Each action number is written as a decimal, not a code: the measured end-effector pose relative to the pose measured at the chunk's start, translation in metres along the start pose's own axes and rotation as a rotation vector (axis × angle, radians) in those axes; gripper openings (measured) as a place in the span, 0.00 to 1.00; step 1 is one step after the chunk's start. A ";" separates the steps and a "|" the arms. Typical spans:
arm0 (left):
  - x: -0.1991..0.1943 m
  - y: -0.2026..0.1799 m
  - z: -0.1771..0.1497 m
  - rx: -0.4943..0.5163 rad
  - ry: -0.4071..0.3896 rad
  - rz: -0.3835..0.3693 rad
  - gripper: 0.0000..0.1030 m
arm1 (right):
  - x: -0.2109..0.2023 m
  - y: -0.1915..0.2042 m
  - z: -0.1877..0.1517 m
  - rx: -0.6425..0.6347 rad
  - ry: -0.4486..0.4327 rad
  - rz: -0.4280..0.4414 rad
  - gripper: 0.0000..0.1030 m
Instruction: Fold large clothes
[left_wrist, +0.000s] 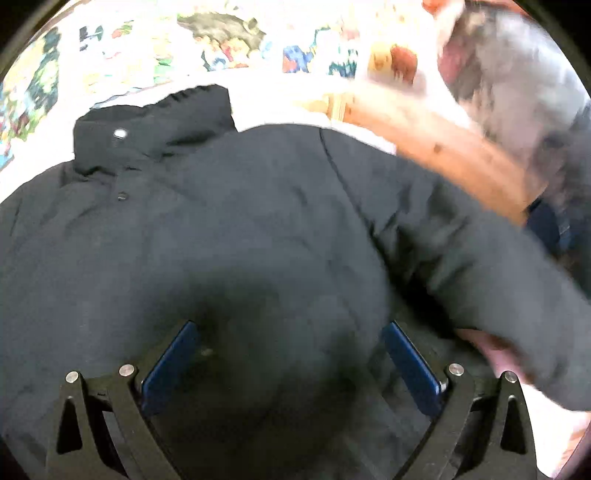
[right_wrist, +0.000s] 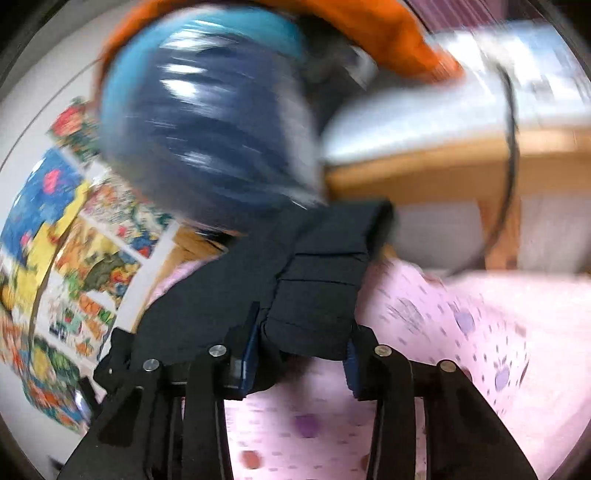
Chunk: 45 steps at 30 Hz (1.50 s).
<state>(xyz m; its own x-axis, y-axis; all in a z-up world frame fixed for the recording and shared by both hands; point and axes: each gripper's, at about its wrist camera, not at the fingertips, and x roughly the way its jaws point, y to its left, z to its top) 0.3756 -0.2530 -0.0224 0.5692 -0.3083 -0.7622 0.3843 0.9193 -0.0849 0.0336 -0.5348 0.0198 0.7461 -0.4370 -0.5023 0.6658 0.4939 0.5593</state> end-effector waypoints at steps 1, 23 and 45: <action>-0.016 0.006 0.001 -0.003 -0.007 -0.011 0.99 | -0.007 0.011 0.005 -0.039 -0.022 0.024 0.32; -0.218 0.259 -0.093 -0.381 -0.100 0.011 0.99 | -0.050 0.364 -0.188 -0.921 0.251 0.709 0.14; -0.084 0.256 -0.071 -0.345 0.155 -0.049 0.47 | -0.011 0.251 -0.195 -0.951 0.542 0.501 0.71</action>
<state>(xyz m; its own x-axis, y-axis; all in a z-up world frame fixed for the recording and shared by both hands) 0.3748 0.0257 -0.0253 0.4297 -0.3377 -0.8374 0.1259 0.9408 -0.3148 0.1917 -0.2599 0.0369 0.6711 0.2219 -0.7074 -0.1368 0.9748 0.1760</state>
